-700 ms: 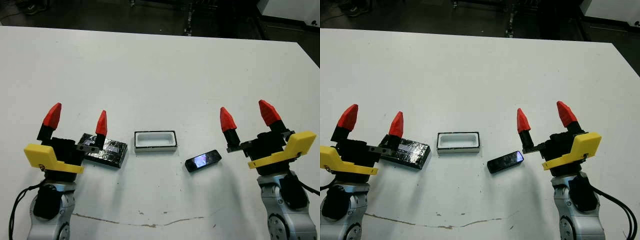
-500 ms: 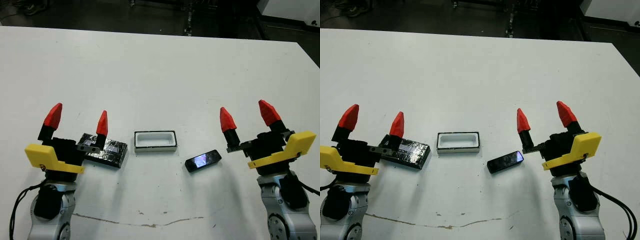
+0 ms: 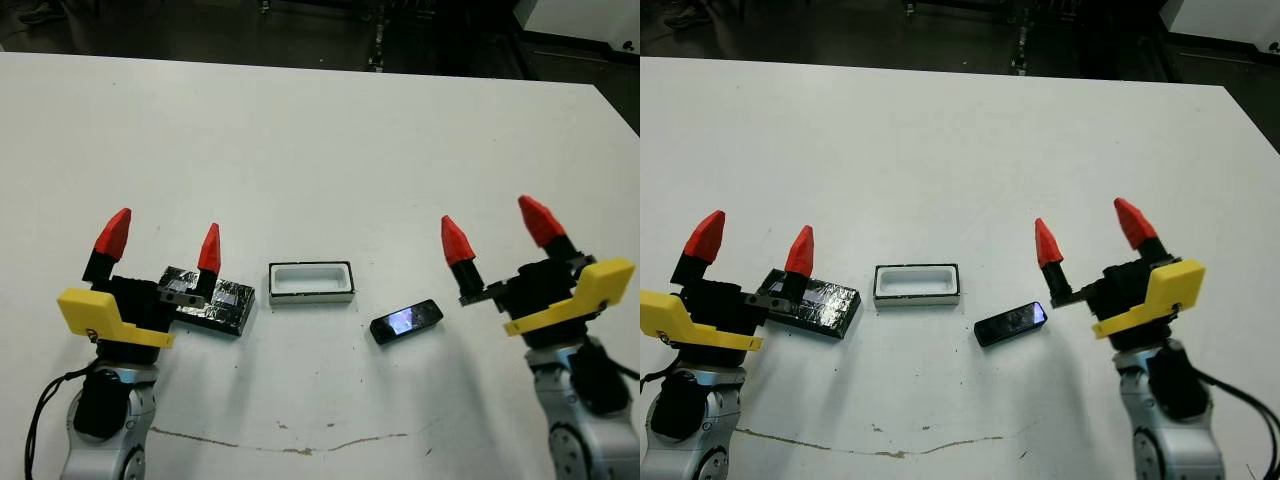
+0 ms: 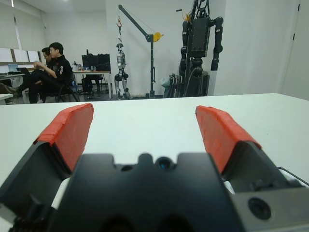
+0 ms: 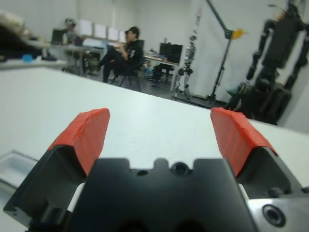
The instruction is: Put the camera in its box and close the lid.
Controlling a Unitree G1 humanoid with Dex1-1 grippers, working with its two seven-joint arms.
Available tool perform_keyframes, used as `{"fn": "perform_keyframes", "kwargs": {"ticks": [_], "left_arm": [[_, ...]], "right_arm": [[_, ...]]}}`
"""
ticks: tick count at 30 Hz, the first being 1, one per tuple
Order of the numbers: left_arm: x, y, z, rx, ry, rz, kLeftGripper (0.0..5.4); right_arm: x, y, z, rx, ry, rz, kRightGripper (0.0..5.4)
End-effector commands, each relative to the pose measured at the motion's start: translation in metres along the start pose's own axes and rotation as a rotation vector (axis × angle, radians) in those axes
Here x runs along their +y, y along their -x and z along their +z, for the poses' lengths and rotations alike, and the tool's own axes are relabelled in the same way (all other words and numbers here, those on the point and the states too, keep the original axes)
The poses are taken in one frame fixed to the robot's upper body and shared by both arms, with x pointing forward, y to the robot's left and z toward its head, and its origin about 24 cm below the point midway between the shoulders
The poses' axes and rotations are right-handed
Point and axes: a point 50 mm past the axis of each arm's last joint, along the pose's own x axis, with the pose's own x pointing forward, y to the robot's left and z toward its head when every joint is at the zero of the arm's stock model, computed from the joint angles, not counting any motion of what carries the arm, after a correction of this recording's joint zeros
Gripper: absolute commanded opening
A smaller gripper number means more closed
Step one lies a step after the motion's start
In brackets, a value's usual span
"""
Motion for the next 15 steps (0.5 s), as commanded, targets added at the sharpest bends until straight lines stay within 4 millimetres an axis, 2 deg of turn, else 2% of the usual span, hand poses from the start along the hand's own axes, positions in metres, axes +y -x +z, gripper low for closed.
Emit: {"fn": "perform_keyframes", "kwargs": {"ticks": [1, 7, 15], "left_arm": [[0.000, 0.003, -0.003, 0.017, 0.002, 0.005, 5.39], [-0.001, 0.005, -0.004, 0.020, -0.002, 0.007, 5.39], [-0.002, 0.006, -0.003, 0.020, -0.003, 0.010, 5.39]], "right_arm": [[-0.026, -0.012, 0.016, 0.060, 0.116, 0.144, 5.40], [-0.054, -0.041, 0.040, 0.163, 0.258, 0.433, 5.40], [-0.058, -0.065, 0.060, 0.371, 0.485, 0.851, 5.40]]}}
